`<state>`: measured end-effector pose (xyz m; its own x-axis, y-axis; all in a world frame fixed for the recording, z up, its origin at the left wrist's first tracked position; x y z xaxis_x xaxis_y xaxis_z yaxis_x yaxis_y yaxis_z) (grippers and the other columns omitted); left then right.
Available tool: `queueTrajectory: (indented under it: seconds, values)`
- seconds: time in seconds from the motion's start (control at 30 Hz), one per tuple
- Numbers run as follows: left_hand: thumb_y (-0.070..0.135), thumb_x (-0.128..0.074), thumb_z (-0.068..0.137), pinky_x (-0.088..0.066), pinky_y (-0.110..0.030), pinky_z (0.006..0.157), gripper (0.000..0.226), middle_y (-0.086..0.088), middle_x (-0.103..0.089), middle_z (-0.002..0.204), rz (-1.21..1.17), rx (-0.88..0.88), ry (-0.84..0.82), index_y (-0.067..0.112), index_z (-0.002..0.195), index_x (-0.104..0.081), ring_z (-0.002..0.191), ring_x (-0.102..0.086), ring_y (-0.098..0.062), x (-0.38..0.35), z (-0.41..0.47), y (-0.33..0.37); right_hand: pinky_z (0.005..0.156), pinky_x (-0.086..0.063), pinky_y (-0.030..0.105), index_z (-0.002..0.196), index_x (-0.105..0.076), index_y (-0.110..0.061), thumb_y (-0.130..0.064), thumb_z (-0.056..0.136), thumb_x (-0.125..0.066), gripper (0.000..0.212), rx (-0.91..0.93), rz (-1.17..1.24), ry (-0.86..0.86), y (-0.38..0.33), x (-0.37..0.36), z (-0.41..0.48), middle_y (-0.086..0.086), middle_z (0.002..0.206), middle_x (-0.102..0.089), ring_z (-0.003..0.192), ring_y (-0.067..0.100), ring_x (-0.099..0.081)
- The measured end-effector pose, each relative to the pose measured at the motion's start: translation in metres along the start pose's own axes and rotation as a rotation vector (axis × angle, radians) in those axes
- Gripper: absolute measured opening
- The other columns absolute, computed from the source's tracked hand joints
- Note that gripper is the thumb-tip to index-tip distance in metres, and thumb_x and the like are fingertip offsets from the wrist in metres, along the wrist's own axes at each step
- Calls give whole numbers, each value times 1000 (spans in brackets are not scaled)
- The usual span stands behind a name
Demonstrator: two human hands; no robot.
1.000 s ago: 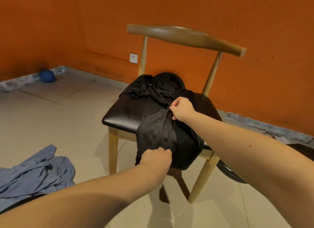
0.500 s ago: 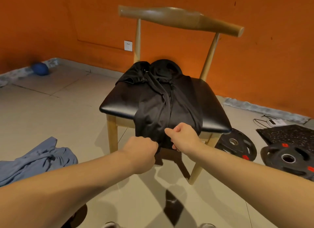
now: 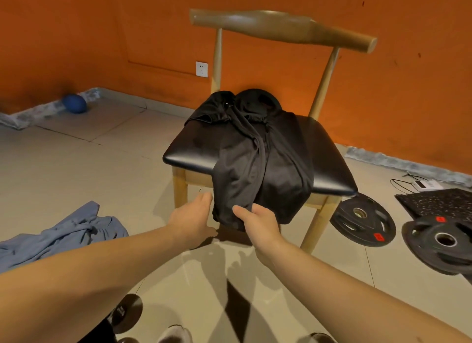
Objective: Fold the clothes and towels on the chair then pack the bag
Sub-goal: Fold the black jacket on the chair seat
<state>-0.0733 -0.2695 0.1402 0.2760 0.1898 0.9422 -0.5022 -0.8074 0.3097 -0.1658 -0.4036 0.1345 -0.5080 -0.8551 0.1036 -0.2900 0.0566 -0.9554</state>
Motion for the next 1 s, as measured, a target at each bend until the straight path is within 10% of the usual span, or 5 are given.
queueTrajectory:
  seconds: [0.1, 0.33, 1.0]
  values:
    - [48, -79, 81, -57, -40, 83, 72, 10, -60, 127, -109, -47, 48, 35, 138, -37, 102, -64, -20, -1, -7, 6, 95, -59, 41, 114, -73, -17, -24, 98, -65, 19, 2, 133, -86, -12, -3, -4, -1, 104, -79, 101, 21, -74]
    - [38, -56, 92, -56, -35, 65, 5, 13, -65, 75, -226, -16, 191, 35, 92, -60, 71, -62, -14, 21, -25, 14, 84, -63, 42, 108, -67, -8, -14, 98, -64, 12, 29, 189, -92, -44, 2, -18, 8, 103, -76, 98, 25, -73]
    - [39, -44, 103, -55, -34, 63, 35, 6, -58, 64, -35, 19, 313, 27, 71, -53, 62, -59, -14, 36, -59, -12, 53, -51, 22, 78, -42, -16, -24, 96, -71, 35, 9, -250, -59, -29, 10, -21, 15, 81, -71, 67, 21, -76]
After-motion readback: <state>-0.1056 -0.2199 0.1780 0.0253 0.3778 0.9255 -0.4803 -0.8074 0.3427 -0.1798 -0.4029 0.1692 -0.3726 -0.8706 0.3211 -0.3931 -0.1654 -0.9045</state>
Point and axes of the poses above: each hand's wrist, its own z-axis towards the middle knuckle, its own x-axis out of the back of the hand, y = z × x, the point moved 5 cm from there along z, towards the middle knuckle
